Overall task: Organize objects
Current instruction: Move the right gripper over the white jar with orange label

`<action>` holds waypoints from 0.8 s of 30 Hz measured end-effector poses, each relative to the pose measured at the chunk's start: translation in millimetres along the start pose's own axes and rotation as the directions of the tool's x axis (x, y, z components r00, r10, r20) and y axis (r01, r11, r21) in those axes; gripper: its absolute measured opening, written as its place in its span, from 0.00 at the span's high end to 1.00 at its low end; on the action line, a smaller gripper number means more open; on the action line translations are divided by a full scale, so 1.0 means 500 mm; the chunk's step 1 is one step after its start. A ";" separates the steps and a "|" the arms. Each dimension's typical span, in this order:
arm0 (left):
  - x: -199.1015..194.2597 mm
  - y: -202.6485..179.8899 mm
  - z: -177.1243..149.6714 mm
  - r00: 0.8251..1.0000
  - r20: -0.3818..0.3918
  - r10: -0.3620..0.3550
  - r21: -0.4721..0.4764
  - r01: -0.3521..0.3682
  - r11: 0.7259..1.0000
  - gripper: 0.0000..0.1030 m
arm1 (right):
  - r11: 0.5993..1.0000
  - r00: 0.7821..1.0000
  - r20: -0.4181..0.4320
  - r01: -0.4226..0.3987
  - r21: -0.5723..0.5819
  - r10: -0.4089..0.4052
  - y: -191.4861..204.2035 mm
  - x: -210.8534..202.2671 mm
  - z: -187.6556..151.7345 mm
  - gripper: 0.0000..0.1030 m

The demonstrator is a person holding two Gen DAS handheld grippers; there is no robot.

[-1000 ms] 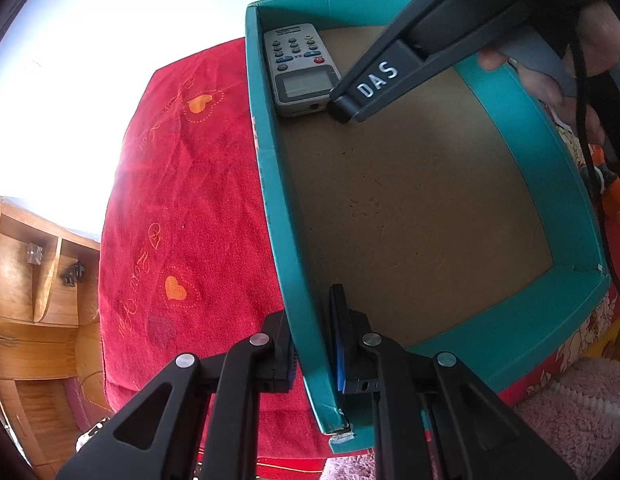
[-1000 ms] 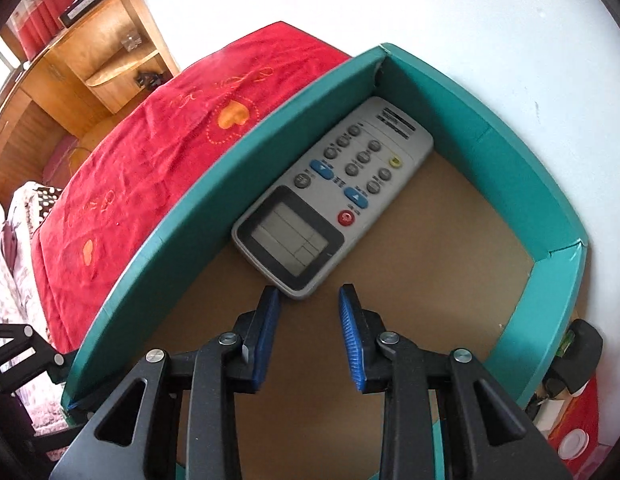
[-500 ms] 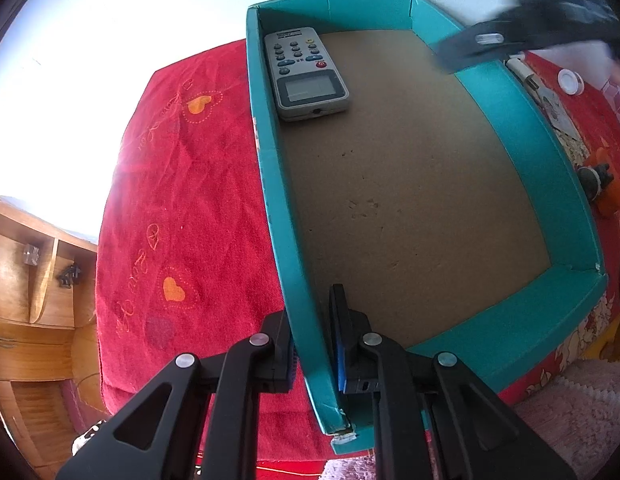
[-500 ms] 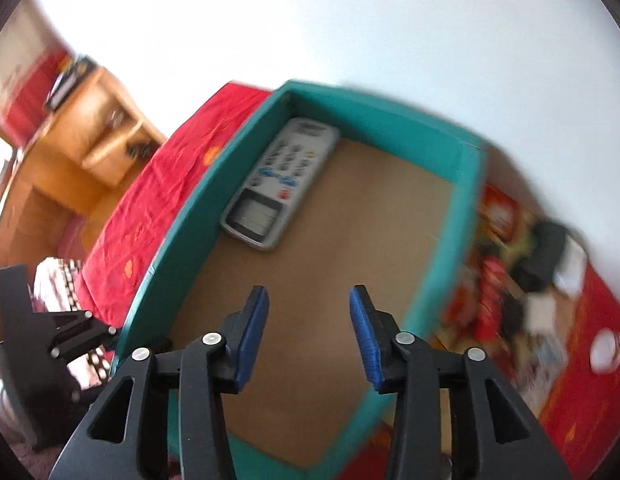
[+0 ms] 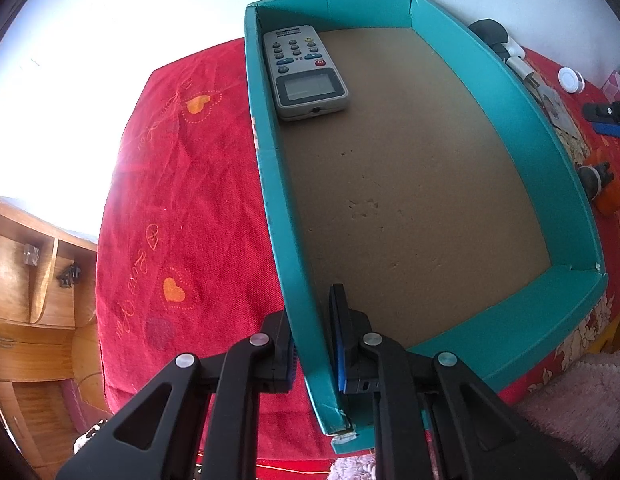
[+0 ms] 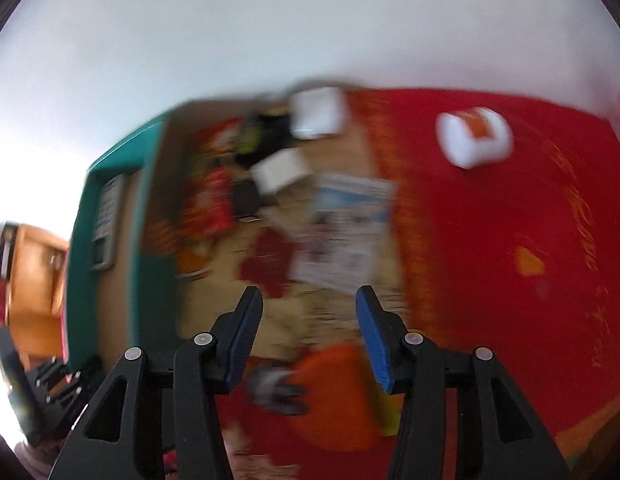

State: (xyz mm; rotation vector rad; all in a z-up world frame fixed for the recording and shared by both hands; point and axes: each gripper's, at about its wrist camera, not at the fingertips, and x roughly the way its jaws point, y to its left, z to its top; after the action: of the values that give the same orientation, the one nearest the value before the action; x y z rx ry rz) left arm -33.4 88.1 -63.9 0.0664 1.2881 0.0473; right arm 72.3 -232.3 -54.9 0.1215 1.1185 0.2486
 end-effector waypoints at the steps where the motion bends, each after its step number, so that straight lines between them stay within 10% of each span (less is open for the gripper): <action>1: 0.001 -0.001 0.002 1.000 -0.001 0.001 -0.001 -0.001 1.000 0.89 | 0.999 1.000 -0.001 0.004 0.037 -0.004 -0.022 0.002 0.006 0.51; 7: 0.003 -0.007 0.009 1.000 -0.009 0.012 -0.008 -0.012 1.000 0.89 | 0.929 0.993 -0.003 -0.106 0.356 0.115 -0.175 0.029 0.060 0.45; 24: 0.006 -0.017 0.020 0.999 -0.024 0.028 -0.027 -0.029 0.999 0.89 | 0.810 0.995 0.019 -0.091 0.579 0.099 -0.292 0.075 0.209 0.43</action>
State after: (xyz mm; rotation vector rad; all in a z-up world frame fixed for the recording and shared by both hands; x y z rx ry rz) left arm -23.1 79.4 -64.5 0.0612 1.3098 0.0905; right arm 201.5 -360.6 -74.4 0.7265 1.1729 -0.0145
